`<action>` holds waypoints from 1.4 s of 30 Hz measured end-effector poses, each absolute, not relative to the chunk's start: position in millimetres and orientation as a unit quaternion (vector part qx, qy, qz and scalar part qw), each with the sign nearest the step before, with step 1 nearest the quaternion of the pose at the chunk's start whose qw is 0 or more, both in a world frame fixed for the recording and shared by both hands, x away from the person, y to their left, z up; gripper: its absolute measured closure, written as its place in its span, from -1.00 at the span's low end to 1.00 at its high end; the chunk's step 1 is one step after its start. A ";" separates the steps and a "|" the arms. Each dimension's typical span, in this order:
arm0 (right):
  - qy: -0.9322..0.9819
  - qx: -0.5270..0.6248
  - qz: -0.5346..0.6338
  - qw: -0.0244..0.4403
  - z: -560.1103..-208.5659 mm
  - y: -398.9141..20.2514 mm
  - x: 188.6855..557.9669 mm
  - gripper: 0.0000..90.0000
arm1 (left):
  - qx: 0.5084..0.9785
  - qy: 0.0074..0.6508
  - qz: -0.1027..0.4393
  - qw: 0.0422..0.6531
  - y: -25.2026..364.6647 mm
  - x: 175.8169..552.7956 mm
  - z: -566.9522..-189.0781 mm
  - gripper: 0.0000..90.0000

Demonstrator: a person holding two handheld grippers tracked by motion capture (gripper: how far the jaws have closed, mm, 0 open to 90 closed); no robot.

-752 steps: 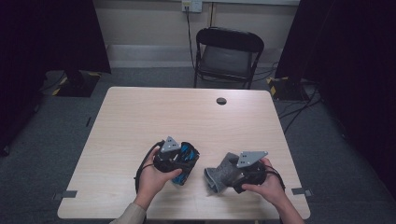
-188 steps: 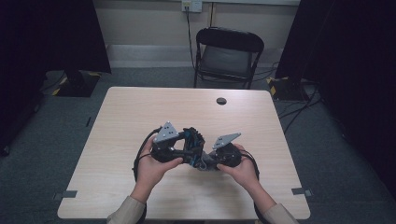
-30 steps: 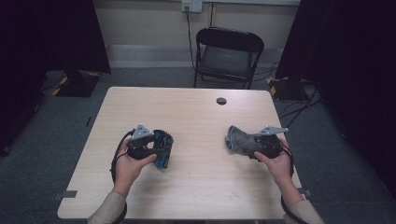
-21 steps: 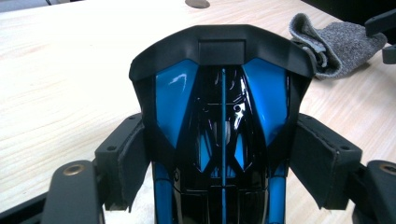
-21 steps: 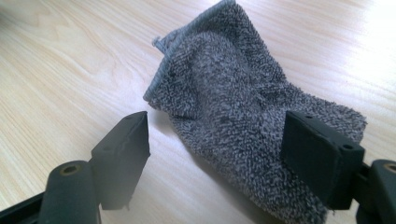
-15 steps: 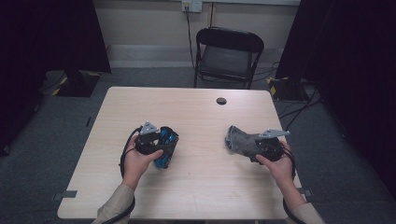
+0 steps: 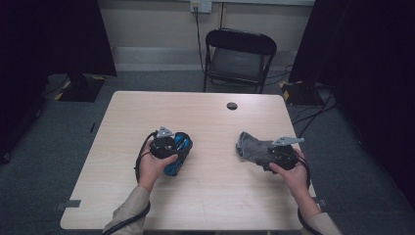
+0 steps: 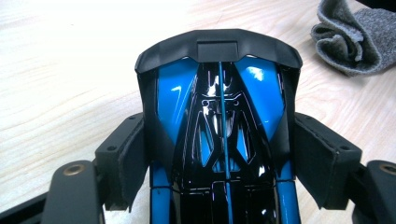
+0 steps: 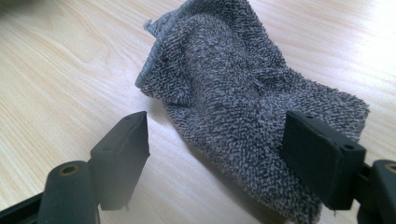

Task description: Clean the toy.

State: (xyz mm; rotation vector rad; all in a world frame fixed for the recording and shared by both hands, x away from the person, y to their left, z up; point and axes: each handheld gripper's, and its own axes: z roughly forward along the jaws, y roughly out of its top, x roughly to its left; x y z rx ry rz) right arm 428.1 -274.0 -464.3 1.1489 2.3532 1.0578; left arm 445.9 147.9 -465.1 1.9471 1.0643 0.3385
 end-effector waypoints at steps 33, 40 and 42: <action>0.826 0.400 0.365 0.156 -465.3 -269.6 427.9 -0.51 | 0.786 0.451 0.133 0.401 138.9 468.3 -480.4 -0.44; 0.825 0.402 0.366 0.154 -466.2 -269.3 427.8 -0.51 | 0.785 0.457 0.139 0.395 142.1 470.5 -482.7 -0.44; 0.826 0.402 0.365 0.154 -467.0 -268.8 427.3 -0.51 | 0.785 0.457 0.139 0.394 143.0 470.7 -484.0 -0.44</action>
